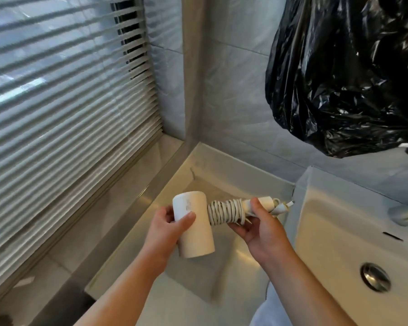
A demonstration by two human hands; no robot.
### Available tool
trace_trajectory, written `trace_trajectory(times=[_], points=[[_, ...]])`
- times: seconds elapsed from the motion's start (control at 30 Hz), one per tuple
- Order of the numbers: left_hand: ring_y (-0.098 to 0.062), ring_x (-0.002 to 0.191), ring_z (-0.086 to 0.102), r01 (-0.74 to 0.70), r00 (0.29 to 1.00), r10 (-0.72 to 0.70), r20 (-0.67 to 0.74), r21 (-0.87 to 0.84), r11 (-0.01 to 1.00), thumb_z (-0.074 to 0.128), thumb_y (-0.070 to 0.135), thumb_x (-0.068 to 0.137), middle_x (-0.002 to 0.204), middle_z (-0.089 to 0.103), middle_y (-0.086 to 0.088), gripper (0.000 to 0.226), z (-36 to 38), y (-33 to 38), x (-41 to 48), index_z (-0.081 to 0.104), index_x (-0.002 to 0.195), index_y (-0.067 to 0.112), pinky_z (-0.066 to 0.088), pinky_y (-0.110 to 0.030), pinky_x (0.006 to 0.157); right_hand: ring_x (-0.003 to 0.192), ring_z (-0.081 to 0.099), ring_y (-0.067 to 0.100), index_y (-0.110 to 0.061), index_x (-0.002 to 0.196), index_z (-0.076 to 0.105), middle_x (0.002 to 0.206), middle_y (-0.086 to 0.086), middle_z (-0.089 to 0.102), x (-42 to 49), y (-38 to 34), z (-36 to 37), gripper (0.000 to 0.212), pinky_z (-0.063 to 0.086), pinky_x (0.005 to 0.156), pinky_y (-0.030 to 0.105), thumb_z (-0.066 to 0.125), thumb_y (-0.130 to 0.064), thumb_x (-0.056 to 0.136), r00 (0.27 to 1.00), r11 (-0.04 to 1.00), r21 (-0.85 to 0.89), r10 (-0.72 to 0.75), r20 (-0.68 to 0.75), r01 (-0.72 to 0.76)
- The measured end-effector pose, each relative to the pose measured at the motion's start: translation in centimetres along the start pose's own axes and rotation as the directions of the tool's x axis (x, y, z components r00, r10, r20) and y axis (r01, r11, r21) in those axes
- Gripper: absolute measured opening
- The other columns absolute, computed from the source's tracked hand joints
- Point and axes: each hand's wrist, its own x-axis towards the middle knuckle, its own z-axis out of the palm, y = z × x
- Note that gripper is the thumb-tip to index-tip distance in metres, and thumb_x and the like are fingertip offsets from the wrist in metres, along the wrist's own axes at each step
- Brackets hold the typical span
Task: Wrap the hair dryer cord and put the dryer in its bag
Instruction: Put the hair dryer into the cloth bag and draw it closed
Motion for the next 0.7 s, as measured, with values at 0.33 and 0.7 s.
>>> trace_trajectory(times=[0.33,0.7], points=[[-0.033,0.084,0.065,0.101,0.987,-0.114,0.116,0.112,0.989,0.048,0.032,0.102,0.107,0.067,-0.028,0.033,3.5,-0.3,12.2,0.062,0.108,0.003,0.056,-0.052,0.083,0.095,0.067,0.031,-0.011,0.100,0.055,0.101,0.019,0.065,5.0,-1.2,-3.8,0.014,0.061,0.069,0.048,0.056,-0.023,0.092,0.973,0.990,0.079,-0.097,-0.210,0.116],[-0.030,0.125,0.056,-0.351,0.921,-0.058,0.385,0.885,0.304,0.042,0.031,0.101,0.144,0.055,-0.011,0.049,8.4,-3.0,21.9,0.036,0.150,0.024,0.043,-0.035,0.102,0.089,0.072,0.027,-0.009,0.102,0.057,0.098,0.016,0.068,5.8,-1.5,-6.5,0.020,0.061,0.070,0.046,0.060,-0.023,0.088,0.926,0.977,0.010,-0.199,-0.320,0.214]])
